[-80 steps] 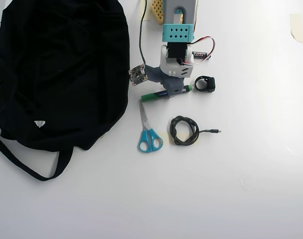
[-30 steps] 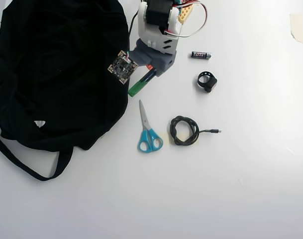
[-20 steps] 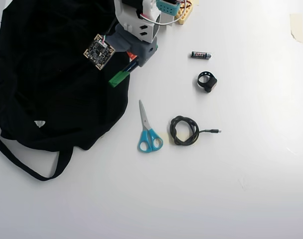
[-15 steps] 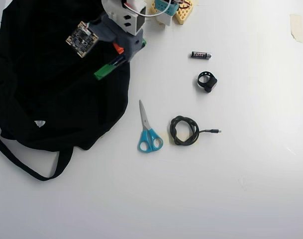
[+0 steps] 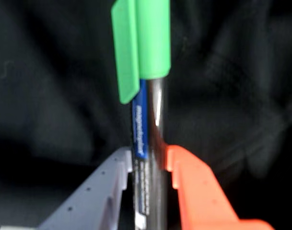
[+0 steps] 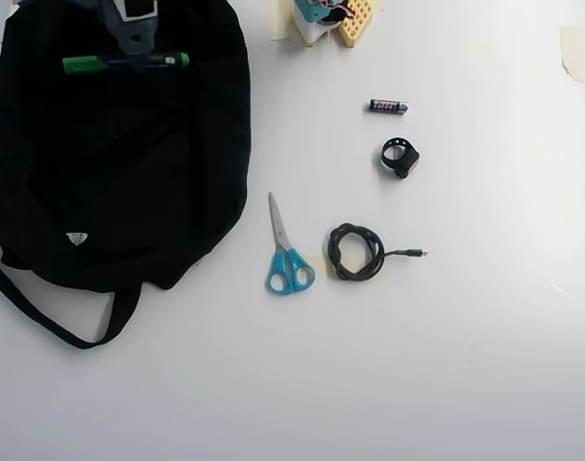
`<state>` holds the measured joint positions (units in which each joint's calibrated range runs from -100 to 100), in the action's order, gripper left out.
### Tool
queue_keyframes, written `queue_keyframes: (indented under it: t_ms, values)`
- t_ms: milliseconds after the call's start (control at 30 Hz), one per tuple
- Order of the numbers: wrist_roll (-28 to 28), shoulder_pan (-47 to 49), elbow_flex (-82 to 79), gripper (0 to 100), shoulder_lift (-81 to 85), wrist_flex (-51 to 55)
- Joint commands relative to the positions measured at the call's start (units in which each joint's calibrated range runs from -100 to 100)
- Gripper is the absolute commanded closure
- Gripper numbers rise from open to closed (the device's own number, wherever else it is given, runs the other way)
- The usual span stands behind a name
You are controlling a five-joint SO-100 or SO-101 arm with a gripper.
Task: Put the green marker into the black bag
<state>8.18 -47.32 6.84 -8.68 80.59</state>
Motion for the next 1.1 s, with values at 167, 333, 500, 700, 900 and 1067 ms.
queue_keyframes:
  t_ms: [167, 333, 500, 700, 900, 1067]
  values:
    - [-0.26, -1.82, 15.35, 85, -17.63, -2.38]
    - [1.15, 3.94, 17.33, 72, -9.0, 6.75]
    - [4.93, 28.1, 16.43, 72, 11.0, 13.98]
    - [8.34, 54.35, 16.25, 98, 17.64, 15.19]
    - [5.3, 59.58, 9.69, 98, 23.95, 18.89]
    - [3.46, 62.8, -9.98, 98, 35.9, 15.53]
